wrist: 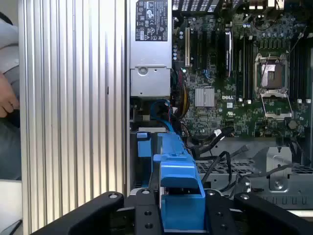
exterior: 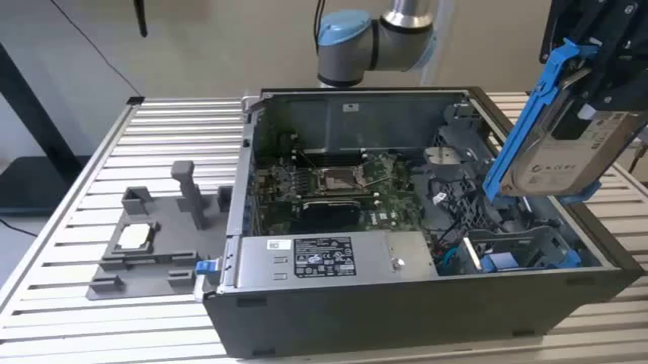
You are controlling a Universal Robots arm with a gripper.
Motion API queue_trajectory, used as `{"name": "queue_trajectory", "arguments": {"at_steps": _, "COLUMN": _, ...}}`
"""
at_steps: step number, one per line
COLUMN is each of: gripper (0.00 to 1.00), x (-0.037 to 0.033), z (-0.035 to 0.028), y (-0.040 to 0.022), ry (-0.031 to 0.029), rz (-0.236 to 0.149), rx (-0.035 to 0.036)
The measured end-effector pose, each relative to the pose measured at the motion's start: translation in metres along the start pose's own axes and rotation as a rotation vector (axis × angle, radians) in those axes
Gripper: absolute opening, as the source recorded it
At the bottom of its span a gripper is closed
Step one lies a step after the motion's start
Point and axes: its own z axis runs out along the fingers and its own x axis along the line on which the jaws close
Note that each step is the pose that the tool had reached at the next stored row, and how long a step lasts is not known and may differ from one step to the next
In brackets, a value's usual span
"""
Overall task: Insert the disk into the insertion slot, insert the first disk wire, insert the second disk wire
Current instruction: 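Insert the disk into the insertion slot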
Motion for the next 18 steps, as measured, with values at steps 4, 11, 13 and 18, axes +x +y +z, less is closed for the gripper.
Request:
{"name": "queue_trajectory", "arguments": {"at_steps": 4, "gripper": 0.33, "x": 0.0000, "z": 0.0000, "y": 0.0000, "ry": 0.0000, "rz": 0.000, "rx": 0.0000}}
{"name": "queue_trajectory", "arguments": {"at_steps": 11, "gripper": 0.33, "x": 0.0000, "z": 0.0000, "y": 0.0000, "ry": 0.0000, "rz": 0.000, "rx": 0.0003}}
{"name": "queue_trajectory", "arguments": {"at_steps": 13, "gripper": 0.33, "x": 0.0000, "z": 0.0008, "y": 0.0000, "ry": 0.0000, "rz": 0.000, "rx": 0.0023}}
{"name": "queue_trajectory", "arguments": {"at_steps": 18, "gripper": 0.33, "x": 0.0000, "z": 0.0053, "y": -0.0002, "ry": 0.0000, "rz": 0.000, "rx": 0.0024}}
